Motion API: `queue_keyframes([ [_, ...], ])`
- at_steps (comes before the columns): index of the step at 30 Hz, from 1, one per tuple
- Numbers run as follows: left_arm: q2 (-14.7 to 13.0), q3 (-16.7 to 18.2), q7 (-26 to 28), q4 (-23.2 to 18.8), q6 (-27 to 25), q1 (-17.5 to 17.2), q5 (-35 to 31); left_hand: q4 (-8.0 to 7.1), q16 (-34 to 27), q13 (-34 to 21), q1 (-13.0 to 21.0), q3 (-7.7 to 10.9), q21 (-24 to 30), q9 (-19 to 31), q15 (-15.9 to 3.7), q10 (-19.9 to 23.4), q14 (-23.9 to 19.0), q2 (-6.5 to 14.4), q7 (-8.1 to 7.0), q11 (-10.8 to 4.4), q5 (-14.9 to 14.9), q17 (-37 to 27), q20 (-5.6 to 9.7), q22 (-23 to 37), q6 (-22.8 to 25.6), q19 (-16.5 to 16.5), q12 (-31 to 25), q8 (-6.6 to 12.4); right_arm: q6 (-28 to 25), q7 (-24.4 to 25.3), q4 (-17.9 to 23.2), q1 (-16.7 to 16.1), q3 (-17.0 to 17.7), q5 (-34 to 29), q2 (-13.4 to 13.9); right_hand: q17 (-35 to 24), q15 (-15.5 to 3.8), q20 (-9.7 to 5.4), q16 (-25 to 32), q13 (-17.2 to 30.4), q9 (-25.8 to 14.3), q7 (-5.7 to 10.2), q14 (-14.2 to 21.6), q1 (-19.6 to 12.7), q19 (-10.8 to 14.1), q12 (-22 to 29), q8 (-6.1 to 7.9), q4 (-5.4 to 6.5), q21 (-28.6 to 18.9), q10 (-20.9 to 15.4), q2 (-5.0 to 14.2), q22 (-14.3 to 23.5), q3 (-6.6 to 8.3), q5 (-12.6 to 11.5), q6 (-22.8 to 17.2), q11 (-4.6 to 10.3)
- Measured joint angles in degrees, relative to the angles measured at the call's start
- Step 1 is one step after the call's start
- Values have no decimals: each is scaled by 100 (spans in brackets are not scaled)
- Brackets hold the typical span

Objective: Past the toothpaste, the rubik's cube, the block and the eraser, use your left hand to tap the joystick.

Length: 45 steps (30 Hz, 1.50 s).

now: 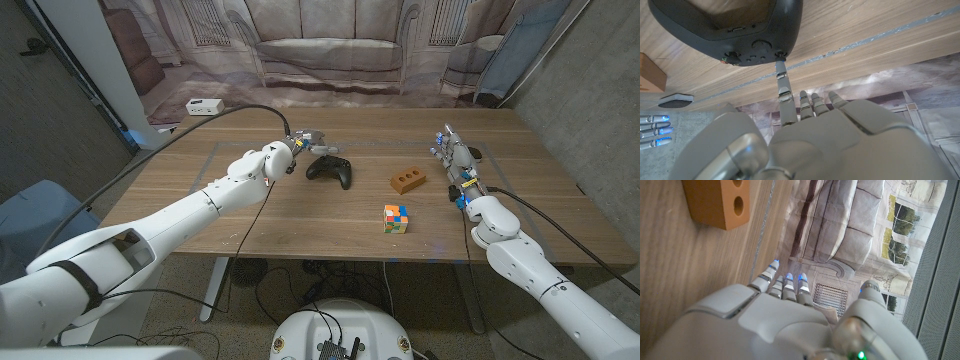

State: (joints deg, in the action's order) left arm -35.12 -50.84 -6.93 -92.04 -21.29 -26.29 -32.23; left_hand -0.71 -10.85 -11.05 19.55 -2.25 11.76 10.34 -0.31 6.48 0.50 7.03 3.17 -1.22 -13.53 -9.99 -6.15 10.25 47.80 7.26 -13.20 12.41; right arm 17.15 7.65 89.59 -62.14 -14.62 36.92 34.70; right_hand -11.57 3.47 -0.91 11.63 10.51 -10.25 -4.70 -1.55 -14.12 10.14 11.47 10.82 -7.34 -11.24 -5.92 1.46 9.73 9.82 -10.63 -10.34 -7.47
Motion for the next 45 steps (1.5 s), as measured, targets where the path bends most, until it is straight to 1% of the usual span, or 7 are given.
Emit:
queue_keyframes([
  [12,-17,-9,-21,-30,-23,-30,-3,24,0,0,0,24,0,-6,0,0,0,0,0,0,45,0,-31,0,2,-31,0,-4,-2,8,15,-19,-1,4,0,0,0,0,0,0,0,0,0,0,0,0,0,0,0,0,0,0,0,0,0,0],
  [17,-26,-5,-11,-41,-31,-48,8,43,0,0,30,43,0,-7,31,19,-31,30,58,20,45,0,-31,0,264,-31,0,-6,-7,19,31,-21,-3,-1,6,0,0,0,0,0,0,0,0,0,0,0,0,0,0,0,0,0,0,0,0,0],
  [20,-28,2,1,-41,-36,-62,21,48,0,0,30,48,0,-4,31,50,-31,30,62,-11,45,0,-31,0,269,-31,0,-6,-16,29,44,-21,-5,-9,10,0,0,0,0,0,0,0,0,0,0,0,0,0,0,0,0,0,0,0,0,0],
  [32,-34,11,28,-43,-67,-88,46,69,0,0,83,69,0,-1,31,50,-31,37,64,-11,89,0,-31,0,412,-31,0,45,-54,74,94,-41,-6,-30,28,0,0,0,0,0,0,0,0,30,0,0,0,0,0,0,30,0,0,0,0,0],
  [36,-34,9,31,-43,-83,-93,45,70,0,0,83,70,0,-1,31,81,-31,37,64,-42,89,0,-31,0,413,-31,0,45,-61,79,108,-48,-6,-32,34,0,0,0,0,0,0,0,0,30,0,0,0,0,0,0,30,0,0,0,0,0],
  [44,-23,-19,42,-46,-140,-103,20,90,0,0,84,90,0,-10,0,81,-61,38,81,-42,89,0,-31,0,577,-31,0,90,-77,83,132,-68,7,-31,49,0,0,0,0,0,0,0,0,30,0,0,0,0,0,0,30,0,0,0,0,0],
  [45,-20,-28,42,-48,-152,-107,12,94,0,0,115,94,0,-9,0,81,-62,69,75,-42,89,0,-31,0,605,-31,0,90,-78,83,136,-73,12,-28,52,0,0,0,0,0,0,0,0,30,0,0,0,0,0,0,30,0,0,0,0,0],
])
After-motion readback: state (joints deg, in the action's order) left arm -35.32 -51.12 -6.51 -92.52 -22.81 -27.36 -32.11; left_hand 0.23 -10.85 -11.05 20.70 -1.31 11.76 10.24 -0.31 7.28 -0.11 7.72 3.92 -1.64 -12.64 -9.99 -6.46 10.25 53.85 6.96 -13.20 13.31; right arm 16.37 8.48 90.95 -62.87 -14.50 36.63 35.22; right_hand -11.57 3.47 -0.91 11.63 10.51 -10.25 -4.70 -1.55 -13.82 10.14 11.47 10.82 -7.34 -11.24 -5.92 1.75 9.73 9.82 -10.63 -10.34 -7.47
